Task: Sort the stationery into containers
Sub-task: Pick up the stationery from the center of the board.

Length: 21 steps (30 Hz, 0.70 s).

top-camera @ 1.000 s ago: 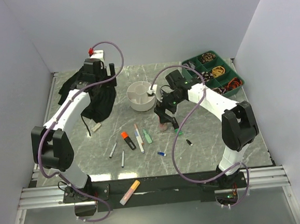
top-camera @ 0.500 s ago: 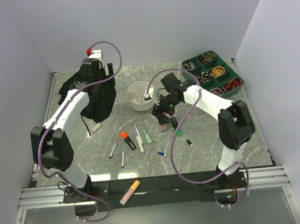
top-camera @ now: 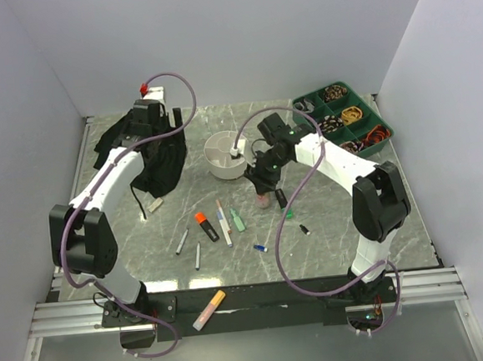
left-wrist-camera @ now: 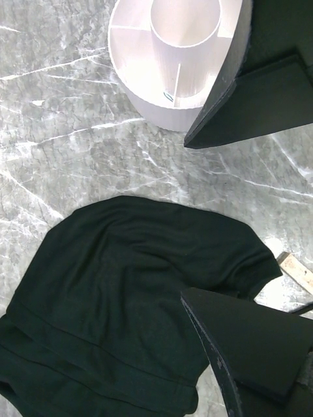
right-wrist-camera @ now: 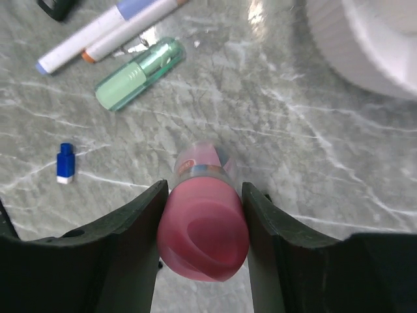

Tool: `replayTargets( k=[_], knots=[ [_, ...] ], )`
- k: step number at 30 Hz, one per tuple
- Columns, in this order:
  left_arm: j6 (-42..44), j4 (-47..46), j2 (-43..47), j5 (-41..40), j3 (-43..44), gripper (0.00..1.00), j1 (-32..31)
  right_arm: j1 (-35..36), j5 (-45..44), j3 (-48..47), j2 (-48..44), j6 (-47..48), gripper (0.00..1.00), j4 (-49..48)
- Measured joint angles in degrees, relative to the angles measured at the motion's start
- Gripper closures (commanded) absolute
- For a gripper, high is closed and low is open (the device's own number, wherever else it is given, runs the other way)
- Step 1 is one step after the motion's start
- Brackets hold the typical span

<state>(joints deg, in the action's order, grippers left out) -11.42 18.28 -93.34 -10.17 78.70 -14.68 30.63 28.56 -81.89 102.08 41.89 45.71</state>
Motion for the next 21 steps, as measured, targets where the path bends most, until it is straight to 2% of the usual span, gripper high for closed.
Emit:
replayTargets(
  k=[1,3,9,14,16,21],
  knots=[
    [0.0,0.0,0.2,0.0,-0.1,0.05,0.0,0.0,0.1,-1.6,0.0,0.2,0.97,1.3],
    [0.0,-0.1,1.0,0.0,-0.7,0.05,0.2,0.0,0.4,-6.5,0.0,0.6,0.99,4.0],
    [0.1,-0.5,2.7,-0.2,-1.8,0.05,0.8,0.1,1.2,-28.2,1.6,1.6,1.0,9.7],
    [0.2,-1.1,4.0,-0.2,-3.5,0.05,1.7,0.2,1.1,-47.3,8.6,1.6,1.0,13.0],
    [0.2,-1.1,4.6,-0.2,-4.3,0.05,2.2,0.2,0.5,-50.8,11.0,1.6,1.0,13.0],
    [0.2,-1.1,5.9,-0.3,-5.8,0.05,3.1,0.2,-1.9,-51.3,15.4,1.4,1.0,12.9]
  ],
)
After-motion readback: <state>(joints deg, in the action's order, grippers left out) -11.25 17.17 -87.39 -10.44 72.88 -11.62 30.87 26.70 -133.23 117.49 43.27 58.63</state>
